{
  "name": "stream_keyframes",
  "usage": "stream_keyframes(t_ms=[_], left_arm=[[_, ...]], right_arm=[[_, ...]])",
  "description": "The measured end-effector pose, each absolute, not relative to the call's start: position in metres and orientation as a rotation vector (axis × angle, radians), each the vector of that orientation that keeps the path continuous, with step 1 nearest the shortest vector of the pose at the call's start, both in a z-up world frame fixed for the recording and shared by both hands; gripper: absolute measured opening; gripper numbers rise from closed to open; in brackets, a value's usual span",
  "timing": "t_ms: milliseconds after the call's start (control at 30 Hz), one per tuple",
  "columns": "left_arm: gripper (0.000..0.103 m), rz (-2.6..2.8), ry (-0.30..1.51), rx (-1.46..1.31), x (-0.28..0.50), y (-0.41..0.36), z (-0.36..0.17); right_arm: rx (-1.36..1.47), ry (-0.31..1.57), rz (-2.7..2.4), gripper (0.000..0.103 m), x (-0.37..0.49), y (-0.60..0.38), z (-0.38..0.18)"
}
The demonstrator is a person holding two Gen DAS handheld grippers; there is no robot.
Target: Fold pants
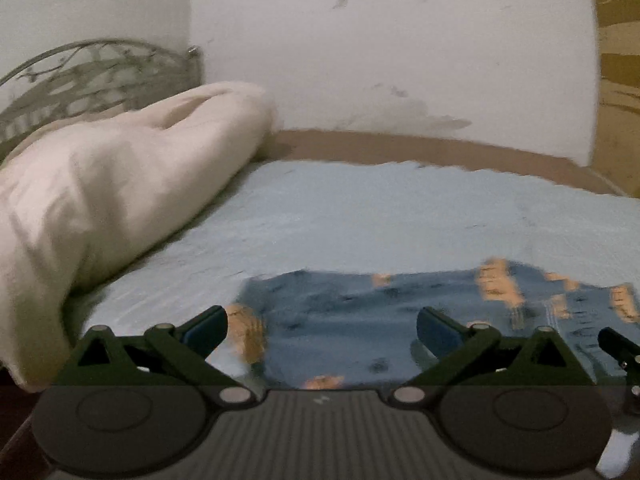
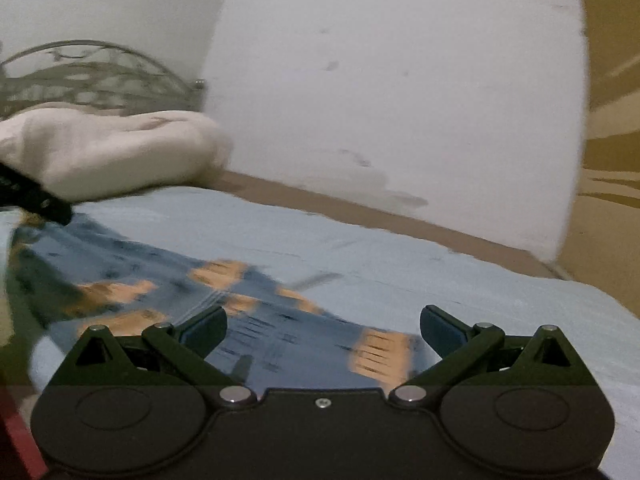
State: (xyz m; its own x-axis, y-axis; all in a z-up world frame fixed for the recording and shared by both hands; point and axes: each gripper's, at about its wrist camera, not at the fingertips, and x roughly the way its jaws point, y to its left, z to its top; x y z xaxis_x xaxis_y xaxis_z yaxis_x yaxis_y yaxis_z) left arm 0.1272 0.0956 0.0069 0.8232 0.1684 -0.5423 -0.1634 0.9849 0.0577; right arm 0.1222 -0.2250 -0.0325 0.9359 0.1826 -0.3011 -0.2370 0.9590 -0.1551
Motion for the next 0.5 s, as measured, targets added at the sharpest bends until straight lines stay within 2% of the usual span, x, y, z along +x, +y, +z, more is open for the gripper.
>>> stream_keyframes(t_ms=[200, 500], left_arm=[[0.102, 0.246, 0.631, -0.054, 0.122, 0.125, -0.001], [0.102, 0.247, 0.658, -0.073, 0.114, 0.128, -0.016]], right_arm=[[-0.250, 0.319, 0.270, 0.102, 0.147, -0.180, -0.033], [-0.242, 0.384, 0.251, 0.102, 0.166, -0.177, -0.050]])
